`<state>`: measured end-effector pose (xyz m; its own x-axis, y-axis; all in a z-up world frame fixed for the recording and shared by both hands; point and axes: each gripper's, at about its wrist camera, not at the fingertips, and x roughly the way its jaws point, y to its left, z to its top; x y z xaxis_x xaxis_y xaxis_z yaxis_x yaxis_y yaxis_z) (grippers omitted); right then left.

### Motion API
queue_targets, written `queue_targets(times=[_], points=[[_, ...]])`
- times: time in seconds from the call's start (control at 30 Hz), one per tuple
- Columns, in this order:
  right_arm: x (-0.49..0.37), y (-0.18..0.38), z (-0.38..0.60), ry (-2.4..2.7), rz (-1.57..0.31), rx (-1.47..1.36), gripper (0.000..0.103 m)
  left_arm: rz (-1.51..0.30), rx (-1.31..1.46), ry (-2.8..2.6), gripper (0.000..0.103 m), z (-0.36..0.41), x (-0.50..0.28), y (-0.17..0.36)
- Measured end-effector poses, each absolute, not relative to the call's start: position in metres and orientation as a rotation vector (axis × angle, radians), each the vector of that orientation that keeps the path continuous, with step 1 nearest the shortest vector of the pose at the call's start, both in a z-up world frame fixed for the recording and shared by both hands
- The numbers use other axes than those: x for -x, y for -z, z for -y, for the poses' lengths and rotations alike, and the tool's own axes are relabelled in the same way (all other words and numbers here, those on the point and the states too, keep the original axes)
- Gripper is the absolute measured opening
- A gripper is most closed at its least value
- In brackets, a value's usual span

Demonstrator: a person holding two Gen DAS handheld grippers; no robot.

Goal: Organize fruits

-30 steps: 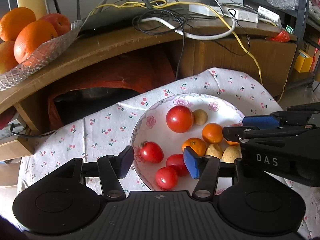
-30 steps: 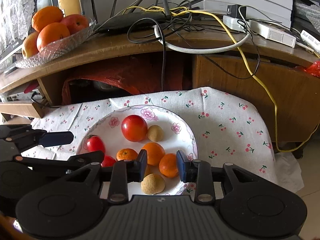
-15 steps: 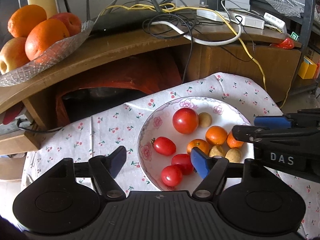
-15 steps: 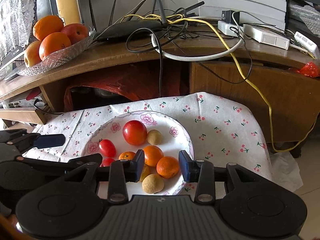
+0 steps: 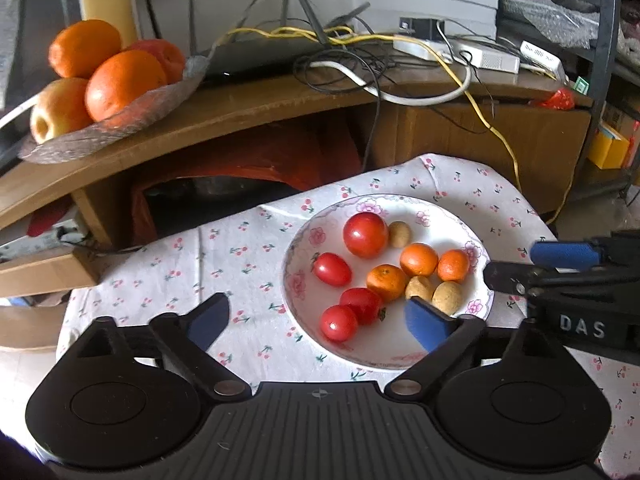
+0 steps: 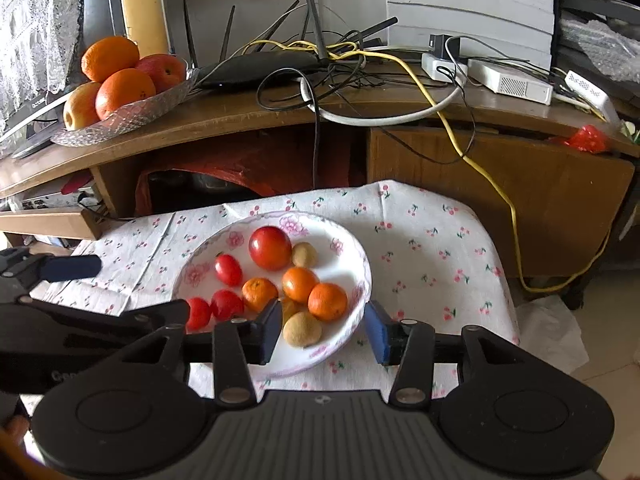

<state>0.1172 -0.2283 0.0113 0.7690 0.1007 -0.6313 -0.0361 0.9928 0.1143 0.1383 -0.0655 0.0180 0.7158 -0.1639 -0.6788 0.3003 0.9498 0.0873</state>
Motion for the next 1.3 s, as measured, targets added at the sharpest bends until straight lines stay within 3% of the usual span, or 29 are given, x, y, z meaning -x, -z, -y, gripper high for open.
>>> queue_targets(times=[0.13, 1.3], points=[[-0.100, -0.014, 0.224, -0.066, -0.689, -0.094, 0.045, -0.715, -0.203, 0.239, 0.103, 0.062, -0.124, -0.021], [0.033, -0.010, 0.193, -0.097, -0.755, -0.113, 0.045, -0.783, -0.140, 0.262, 0.103, 0.023, 0.003, -0.020]])
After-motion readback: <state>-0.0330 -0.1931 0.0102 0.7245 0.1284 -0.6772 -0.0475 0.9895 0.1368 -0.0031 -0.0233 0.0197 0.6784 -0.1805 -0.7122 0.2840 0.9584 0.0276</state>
